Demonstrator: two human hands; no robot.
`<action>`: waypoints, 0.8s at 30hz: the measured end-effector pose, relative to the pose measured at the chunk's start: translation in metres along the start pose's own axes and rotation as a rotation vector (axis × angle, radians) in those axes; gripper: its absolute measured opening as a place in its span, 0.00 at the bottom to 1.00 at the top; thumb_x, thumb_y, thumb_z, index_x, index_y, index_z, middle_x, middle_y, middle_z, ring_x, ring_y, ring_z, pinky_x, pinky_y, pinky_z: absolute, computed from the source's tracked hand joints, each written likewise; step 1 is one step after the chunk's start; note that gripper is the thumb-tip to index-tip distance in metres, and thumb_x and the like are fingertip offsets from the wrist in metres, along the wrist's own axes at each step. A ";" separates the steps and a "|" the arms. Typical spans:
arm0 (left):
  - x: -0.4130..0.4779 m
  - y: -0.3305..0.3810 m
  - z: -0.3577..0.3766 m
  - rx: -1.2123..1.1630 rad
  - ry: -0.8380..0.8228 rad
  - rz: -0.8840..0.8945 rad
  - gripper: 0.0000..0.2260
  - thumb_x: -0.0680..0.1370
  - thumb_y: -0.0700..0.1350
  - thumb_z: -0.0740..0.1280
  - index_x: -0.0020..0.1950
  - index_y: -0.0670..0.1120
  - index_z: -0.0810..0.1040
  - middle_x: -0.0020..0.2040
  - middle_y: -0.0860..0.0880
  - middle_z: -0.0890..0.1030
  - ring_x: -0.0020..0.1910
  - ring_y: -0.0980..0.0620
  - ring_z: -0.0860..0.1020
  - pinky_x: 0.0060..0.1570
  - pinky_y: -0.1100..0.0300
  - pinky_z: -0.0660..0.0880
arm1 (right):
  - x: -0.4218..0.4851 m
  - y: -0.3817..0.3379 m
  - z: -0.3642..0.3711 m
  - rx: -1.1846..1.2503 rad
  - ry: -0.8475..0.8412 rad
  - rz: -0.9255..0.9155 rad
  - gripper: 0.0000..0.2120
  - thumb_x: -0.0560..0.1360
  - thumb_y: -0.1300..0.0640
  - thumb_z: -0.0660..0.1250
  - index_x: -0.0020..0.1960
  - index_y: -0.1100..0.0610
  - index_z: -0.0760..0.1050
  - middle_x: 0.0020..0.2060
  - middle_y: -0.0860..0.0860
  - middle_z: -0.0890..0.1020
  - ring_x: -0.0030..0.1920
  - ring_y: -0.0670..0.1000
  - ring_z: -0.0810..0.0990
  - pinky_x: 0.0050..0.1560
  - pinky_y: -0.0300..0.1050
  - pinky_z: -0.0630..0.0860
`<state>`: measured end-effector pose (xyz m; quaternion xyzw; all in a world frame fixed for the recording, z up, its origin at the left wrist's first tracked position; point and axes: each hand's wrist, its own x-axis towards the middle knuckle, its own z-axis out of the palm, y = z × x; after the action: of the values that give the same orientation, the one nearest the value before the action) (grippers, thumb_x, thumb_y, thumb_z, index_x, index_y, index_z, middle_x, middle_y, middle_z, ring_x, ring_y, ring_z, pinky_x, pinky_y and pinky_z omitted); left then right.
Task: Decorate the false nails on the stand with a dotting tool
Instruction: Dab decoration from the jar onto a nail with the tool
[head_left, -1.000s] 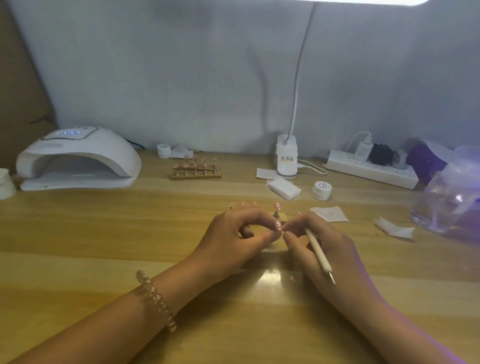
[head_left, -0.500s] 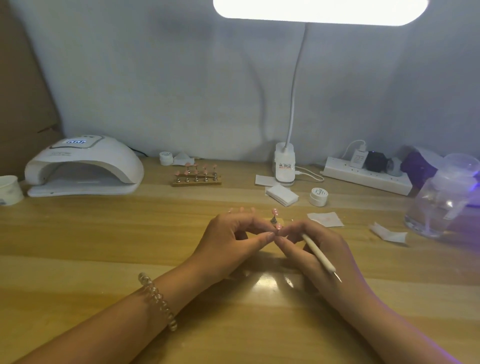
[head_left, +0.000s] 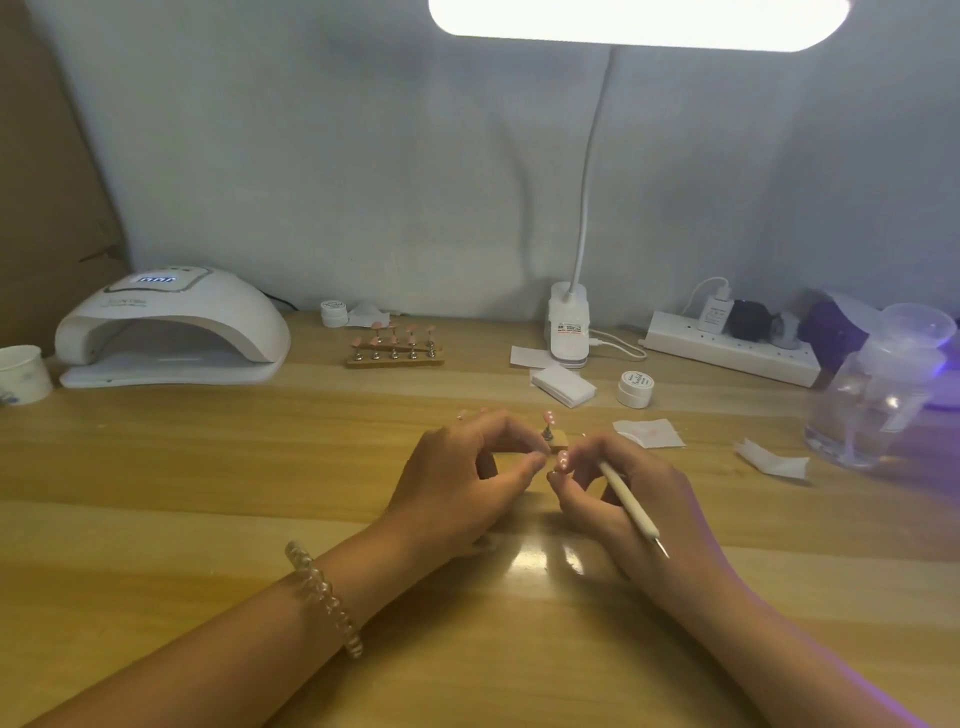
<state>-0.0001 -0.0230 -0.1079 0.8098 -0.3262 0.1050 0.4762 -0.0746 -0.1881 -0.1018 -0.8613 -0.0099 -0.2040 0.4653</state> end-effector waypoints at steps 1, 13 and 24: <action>0.001 0.000 -0.001 0.051 0.062 -0.015 0.05 0.75 0.45 0.74 0.48 0.53 0.81 0.45 0.59 0.82 0.29 0.57 0.73 0.32 0.66 0.68 | 0.000 0.000 0.000 -0.009 0.008 0.003 0.07 0.73 0.57 0.73 0.40 0.47 0.78 0.34 0.46 0.79 0.30 0.43 0.74 0.35 0.34 0.67; 0.019 -0.032 -0.027 0.431 -0.114 -0.360 0.18 0.71 0.62 0.72 0.58 0.60 0.76 0.54 0.61 0.73 0.59 0.55 0.71 0.55 0.57 0.62 | 0.000 0.007 -0.001 -0.055 0.034 0.032 0.05 0.73 0.54 0.72 0.41 0.45 0.79 0.33 0.44 0.78 0.33 0.44 0.77 0.35 0.42 0.71; 0.012 -0.019 -0.025 0.264 -0.172 -0.019 0.07 0.71 0.49 0.74 0.45 0.57 0.79 0.44 0.59 0.77 0.48 0.57 0.73 0.47 0.59 0.69 | -0.002 -0.002 -0.003 -0.112 0.318 -0.194 0.08 0.72 0.61 0.75 0.44 0.52 0.78 0.40 0.45 0.80 0.45 0.50 0.78 0.45 0.37 0.72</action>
<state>0.0243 -0.0007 -0.1020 0.8744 -0.3415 0.0730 0.3370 -0.0781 -0.1891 -0.0996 -0.8377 -0.0079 -0.3817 0.3905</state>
